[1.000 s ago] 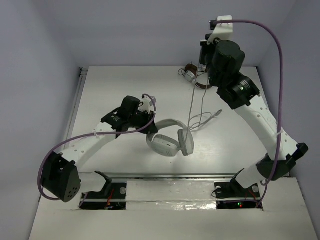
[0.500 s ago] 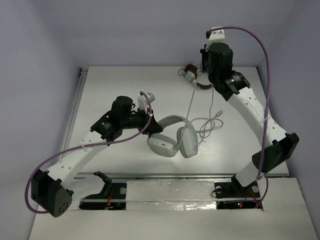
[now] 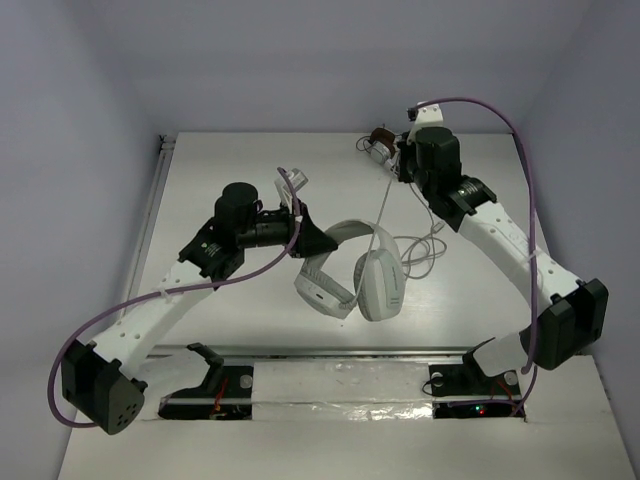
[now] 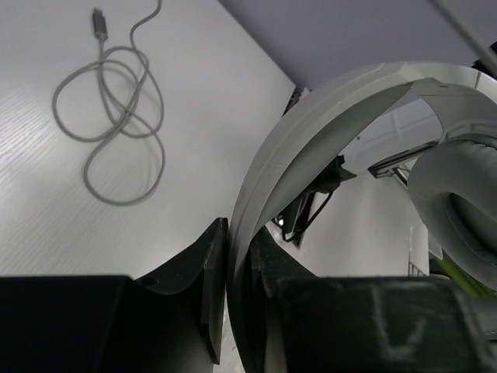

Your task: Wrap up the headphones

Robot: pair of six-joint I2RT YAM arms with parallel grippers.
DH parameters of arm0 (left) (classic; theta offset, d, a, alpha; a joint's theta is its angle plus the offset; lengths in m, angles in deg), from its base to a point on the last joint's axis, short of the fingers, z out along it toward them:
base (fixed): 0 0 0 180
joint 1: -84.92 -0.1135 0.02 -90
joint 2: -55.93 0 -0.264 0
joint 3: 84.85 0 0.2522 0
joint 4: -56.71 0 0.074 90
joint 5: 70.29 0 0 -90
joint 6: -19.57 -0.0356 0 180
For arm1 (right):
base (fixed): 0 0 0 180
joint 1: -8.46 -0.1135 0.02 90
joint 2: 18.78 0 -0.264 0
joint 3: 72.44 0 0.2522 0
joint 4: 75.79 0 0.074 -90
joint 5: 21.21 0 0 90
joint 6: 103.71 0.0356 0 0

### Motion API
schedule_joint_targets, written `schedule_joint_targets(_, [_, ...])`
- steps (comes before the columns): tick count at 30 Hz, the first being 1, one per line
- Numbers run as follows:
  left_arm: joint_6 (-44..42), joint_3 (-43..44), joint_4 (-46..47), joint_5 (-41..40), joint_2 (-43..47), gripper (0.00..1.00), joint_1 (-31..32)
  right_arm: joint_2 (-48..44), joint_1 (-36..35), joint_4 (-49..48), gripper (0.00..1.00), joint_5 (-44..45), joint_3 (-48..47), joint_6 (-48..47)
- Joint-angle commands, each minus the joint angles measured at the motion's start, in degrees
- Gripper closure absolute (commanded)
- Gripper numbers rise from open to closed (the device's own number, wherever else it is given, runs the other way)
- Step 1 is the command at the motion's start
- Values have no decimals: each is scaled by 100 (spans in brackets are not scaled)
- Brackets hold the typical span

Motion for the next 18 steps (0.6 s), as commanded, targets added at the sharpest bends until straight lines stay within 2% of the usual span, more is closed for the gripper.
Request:
schedule_joint_targets(1, [633,401,1218,941,189,100,12,-293,46,-568,100,-694,309,345])
schedule_joint_targets(5, [660,454,1115,932,47,100,12,-609,46,-735,100,-1102,468,442])
schedule_joint_targets(8, [976,383,1527,862,144,100,-57,-715,46,-620,100,-1093,511,539])
schedule_joint_targets(11, [1388,462,1913,652,118,100,-172,-969,46,-778,100,-1382,1019,811])
schedule_joint_targets(14, [1600,672,2046,152,56,100,-172,-1329,46,-1252,100,-2023,1835,1250])
schedule_joint_targets(18, [1645,1050,2021,-787,74,100,-234,-1822,46,-2751,100,-3454,2977,1646])
